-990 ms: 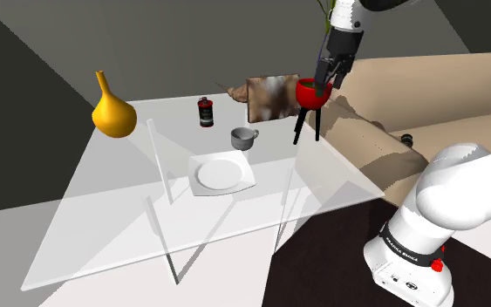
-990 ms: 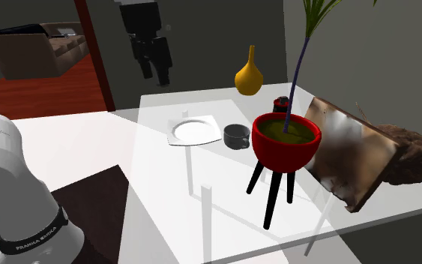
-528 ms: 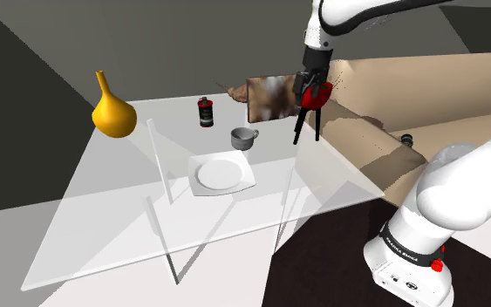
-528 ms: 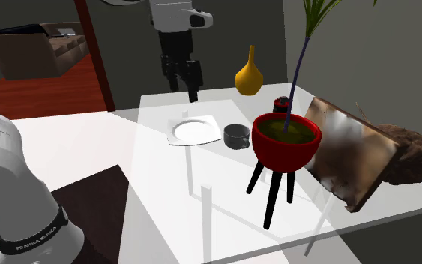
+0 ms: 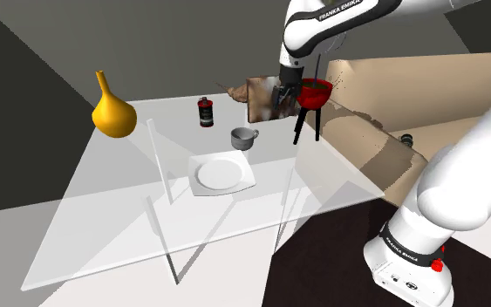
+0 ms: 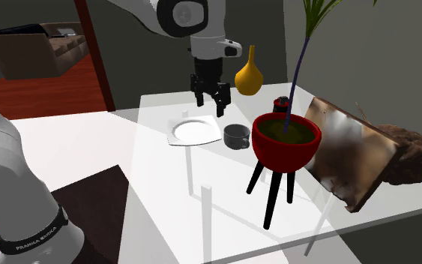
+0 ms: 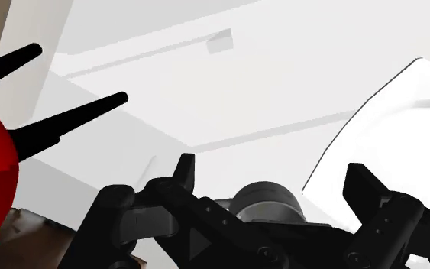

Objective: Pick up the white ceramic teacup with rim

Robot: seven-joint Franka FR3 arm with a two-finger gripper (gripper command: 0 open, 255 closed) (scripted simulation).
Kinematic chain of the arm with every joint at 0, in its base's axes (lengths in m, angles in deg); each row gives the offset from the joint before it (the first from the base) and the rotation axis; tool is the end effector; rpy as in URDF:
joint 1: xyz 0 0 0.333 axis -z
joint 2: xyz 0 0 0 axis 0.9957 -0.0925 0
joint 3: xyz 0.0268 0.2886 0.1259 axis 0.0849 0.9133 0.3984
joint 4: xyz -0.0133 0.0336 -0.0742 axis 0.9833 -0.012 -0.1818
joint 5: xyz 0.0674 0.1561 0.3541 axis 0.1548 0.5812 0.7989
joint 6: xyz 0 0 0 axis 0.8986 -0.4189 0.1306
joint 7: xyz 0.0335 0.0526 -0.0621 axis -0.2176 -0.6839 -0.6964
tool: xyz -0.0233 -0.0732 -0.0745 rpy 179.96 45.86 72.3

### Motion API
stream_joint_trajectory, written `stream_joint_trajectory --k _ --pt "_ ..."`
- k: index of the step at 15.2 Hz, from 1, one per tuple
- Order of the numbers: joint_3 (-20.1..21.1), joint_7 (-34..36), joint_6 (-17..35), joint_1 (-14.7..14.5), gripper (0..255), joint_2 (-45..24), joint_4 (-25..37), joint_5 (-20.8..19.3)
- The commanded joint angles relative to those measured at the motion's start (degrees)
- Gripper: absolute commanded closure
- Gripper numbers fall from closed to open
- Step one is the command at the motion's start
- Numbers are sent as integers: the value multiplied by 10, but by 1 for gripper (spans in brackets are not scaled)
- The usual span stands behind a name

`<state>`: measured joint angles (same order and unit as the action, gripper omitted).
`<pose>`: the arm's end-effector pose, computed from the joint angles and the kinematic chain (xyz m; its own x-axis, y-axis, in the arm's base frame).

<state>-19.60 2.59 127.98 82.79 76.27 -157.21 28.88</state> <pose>0.4958 -0.0574 0.4524 0.9987 0.0397 0.0317 0.0398 -0.9992 -0.0001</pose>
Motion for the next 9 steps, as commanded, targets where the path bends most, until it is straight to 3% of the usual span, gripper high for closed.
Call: stream_joint_trajectory --k 1,9 --pt "-4 -12 17 -1 0 -48 28 10" --pt "-3 -56 50 4 0 -233 163 57"
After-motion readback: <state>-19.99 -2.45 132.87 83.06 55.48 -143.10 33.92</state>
